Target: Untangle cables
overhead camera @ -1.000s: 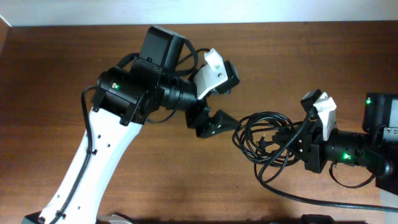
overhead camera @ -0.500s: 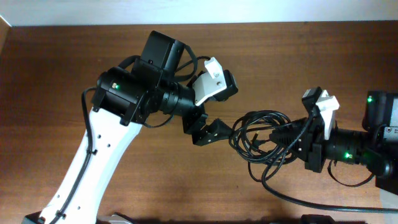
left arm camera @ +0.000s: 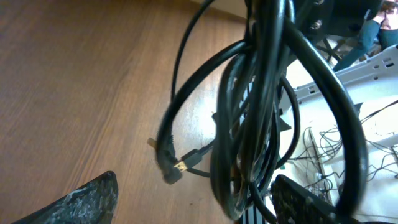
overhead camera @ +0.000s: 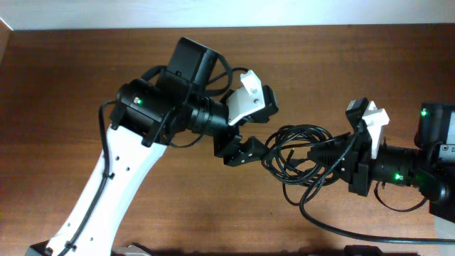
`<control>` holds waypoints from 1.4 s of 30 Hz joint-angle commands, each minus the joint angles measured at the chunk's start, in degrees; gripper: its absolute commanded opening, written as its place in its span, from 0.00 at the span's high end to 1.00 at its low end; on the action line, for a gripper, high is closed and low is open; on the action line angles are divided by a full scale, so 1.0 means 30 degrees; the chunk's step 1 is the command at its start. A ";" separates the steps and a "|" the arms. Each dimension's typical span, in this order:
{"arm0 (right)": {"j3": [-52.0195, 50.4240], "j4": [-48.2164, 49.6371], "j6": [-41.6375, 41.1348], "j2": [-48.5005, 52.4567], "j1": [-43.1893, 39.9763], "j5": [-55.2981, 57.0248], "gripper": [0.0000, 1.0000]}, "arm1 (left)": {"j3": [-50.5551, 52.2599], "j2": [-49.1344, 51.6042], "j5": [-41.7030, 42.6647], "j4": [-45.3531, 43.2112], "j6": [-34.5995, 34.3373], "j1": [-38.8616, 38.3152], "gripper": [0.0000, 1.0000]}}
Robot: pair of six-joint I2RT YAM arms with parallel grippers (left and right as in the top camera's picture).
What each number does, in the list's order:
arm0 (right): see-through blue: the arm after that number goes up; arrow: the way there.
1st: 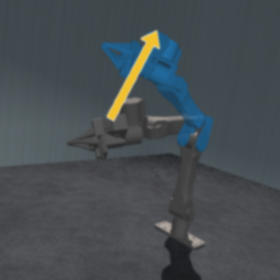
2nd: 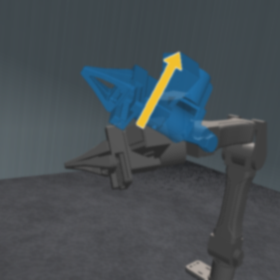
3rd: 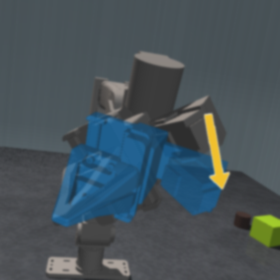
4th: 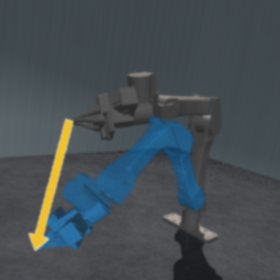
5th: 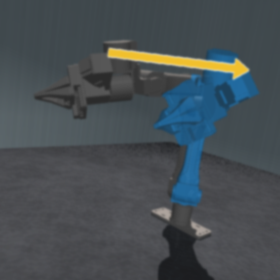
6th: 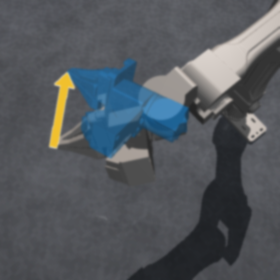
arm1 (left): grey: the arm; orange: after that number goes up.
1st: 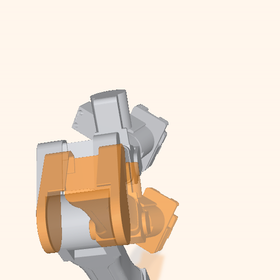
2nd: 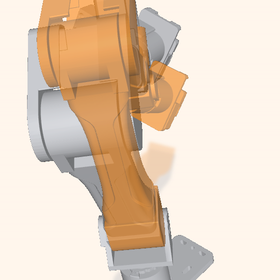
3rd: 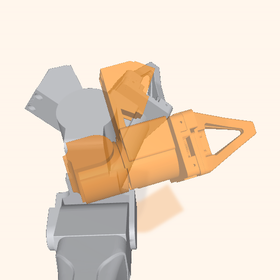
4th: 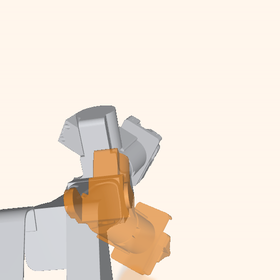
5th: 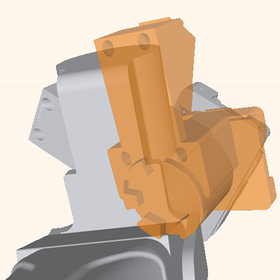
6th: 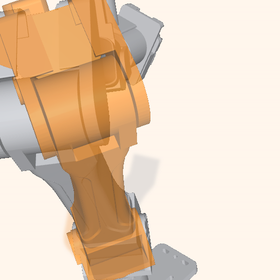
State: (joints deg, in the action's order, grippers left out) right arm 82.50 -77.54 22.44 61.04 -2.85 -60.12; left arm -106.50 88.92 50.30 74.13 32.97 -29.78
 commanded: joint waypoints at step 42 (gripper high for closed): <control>0.0131 -0.0102 -0.0146 -0.0058 0.0066 0.2703 0.96 | -0.2055 -0.2994 -0.9551 -0.4568 -0.2091 -0.0393 1.00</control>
State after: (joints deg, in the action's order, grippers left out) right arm 82.63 -76.23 22.31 61.06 -2.26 -56.16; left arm -110.13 83.72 33.23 63.22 27.77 -33.28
